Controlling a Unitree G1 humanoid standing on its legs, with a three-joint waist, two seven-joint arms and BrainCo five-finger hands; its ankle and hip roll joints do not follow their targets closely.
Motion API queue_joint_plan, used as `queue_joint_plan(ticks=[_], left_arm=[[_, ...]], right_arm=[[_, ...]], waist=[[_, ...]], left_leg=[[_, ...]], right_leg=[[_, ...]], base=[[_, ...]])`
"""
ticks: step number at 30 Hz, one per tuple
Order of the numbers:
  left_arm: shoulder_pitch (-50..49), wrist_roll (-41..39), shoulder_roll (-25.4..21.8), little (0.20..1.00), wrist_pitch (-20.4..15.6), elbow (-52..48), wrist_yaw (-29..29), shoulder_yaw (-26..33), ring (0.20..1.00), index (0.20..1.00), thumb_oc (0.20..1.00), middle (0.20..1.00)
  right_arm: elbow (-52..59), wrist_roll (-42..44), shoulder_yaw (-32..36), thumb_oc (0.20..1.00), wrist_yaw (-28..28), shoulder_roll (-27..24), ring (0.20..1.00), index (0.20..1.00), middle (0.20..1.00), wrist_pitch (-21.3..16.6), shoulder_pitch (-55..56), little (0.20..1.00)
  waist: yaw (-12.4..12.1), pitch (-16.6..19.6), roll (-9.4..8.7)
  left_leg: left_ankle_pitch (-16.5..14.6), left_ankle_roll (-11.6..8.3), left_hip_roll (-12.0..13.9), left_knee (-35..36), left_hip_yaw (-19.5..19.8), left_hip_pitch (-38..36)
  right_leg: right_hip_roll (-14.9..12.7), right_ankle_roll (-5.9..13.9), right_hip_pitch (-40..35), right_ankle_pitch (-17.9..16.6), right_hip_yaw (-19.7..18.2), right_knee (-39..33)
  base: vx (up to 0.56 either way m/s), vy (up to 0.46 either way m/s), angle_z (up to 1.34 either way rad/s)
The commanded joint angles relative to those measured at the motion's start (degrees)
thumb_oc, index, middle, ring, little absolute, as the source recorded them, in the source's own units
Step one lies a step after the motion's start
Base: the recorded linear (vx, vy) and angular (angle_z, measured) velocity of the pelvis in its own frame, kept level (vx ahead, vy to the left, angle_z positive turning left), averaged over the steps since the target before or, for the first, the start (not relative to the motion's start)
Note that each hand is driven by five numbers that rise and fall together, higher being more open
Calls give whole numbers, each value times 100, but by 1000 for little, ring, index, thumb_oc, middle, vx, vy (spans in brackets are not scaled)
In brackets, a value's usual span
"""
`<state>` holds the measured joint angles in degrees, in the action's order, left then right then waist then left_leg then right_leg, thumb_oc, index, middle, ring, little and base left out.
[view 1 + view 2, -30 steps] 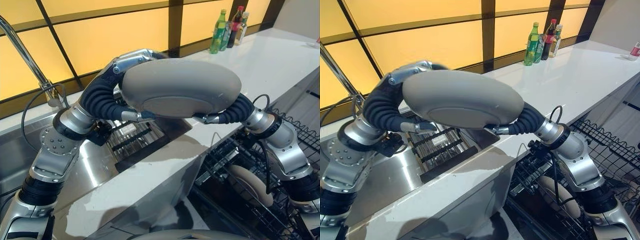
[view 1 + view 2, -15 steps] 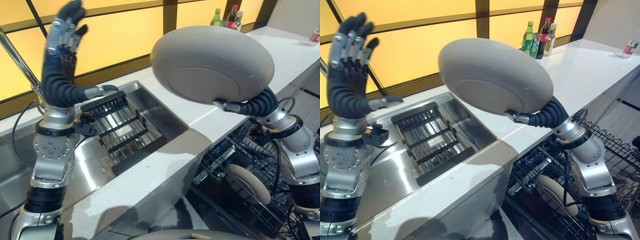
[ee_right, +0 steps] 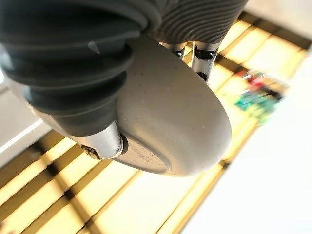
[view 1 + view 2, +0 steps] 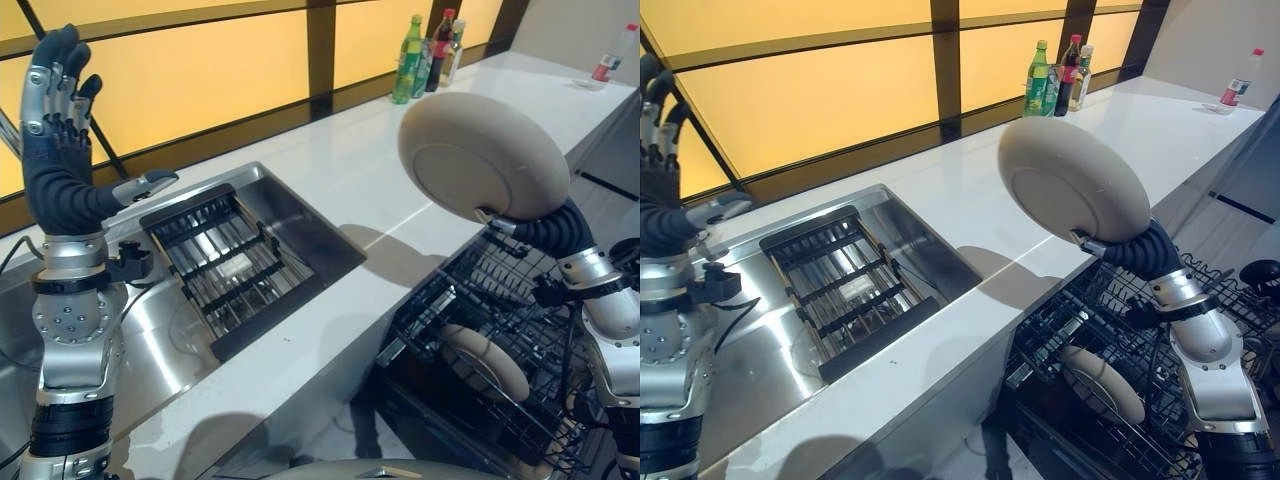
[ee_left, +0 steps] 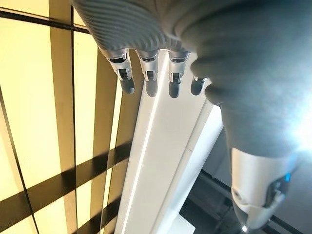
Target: Pick up plates and place into dishwasher.
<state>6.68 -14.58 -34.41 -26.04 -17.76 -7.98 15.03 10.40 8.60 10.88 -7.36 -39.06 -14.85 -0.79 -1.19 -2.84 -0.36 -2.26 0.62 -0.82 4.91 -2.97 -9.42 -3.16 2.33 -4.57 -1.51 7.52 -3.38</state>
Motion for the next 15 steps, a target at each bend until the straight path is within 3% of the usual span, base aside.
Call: queue_joint_plan(ticks=[1, 4, 7, 11, 15], left_arm=[[23, -215, -188, 1000, -59, 479, -175, 200, 1000, 1000, 1000, 1000], [12, -316, -219, 1000, 45, 589, -215, 307, 1000, 1000, 1000, 1000], [-57, -415, -258, 1000, 157, 637, -173, 433, 1000, 1000, 1000, 1000], [184, -338, -305, 1000, 478, 718, -343, 235, 1000, 1000, 1000, 1000], [398, -247, -356, 1000, 667, 824, -682, 10, 1000, 1000, 1000, 1000]], right_arm=[[-170, 128, 389, 200, 617, -83, 200, 200, 200, -69, -293, 200], [-352, -57, 409, 200, 800, -24, 200, 200, 200, 44, -208, 200], [-510, -180, 451, 200, 851, -53, 200, 200, 200, 205, -100, 200], [-918, -131, 393, 200, 942, -65, 200, 200, 200, 295, -54, 200], [-1032, -467, 194, 200, 1125, 59, 200, 200, 200, 418, -50, 200]], waist=[[83, 14, -55], [152, -132, -56], [175, -209, -98], [277, -276, -180], [530, -481, -153]], left_leg=[[-152, 45, -71, -541, 79, 555], [-180, 154, -141, -662, 38, 590], [-153, 171, -168, -653, -21, 581], [-194, 38, -155, -743, 39, 659], [-369, 37, -21, -708, -37, 548]], right_leg=[[-427, 458, 453, 621, 128, 1948], [-422, 540, 776, 438, 27, 2701], [-391, 550, 912, 324, -36, 2874], [-370, 461, 629, 420, -299, 1269], [-523, 660, 1012, -244, -856, 960]], base=[[28, 71, -14], [45, 42, -25], [81, -53, -33], [119, -198, -13], [67, -232, -7]])
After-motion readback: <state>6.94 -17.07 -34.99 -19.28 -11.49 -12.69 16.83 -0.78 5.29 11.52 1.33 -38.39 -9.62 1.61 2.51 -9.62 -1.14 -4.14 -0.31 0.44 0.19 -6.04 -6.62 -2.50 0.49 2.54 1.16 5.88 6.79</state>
